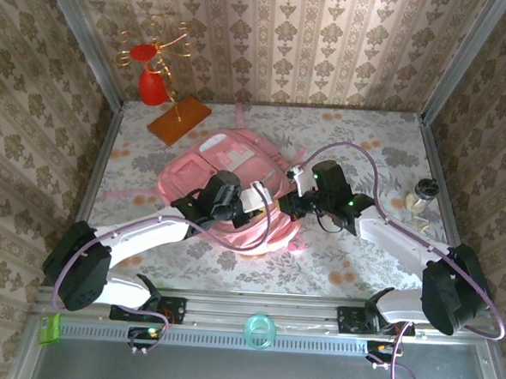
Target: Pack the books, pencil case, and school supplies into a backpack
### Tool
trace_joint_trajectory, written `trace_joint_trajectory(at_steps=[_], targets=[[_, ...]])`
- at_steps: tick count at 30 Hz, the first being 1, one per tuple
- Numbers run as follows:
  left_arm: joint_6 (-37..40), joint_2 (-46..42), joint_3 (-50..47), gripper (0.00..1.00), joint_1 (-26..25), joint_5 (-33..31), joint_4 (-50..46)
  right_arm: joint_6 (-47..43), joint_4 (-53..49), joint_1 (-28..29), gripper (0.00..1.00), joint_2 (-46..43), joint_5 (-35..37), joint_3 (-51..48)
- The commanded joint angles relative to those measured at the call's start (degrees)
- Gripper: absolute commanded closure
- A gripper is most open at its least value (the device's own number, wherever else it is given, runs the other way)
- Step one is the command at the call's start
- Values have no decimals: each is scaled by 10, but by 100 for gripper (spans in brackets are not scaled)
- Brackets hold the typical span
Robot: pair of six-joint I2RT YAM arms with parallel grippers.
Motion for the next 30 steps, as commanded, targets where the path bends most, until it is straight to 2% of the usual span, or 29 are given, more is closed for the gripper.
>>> trace_joint_trajectory(at_steps=[1, 3, 13, 24, 30], targets=[[17, -7, 3, 94, 7, -3, 12, -7, 6, 3, 100, -36, 46, 2], [26, -23, -12, 100, 11, 17, 23, -9, -9, 4, 100, -38, 92, 2], [55, -86, -60, 100, 61, 119, 26, -19, -37, 16, 100, -53, 270, -7], [136, -113, -98, 100, 88, 236, 45, -23, -75, 6, 100, -64, 328, 2], [162, -66, -68, 100, 105, 287, 66, -20, -74, -1, 100, -91, 302, -13]])
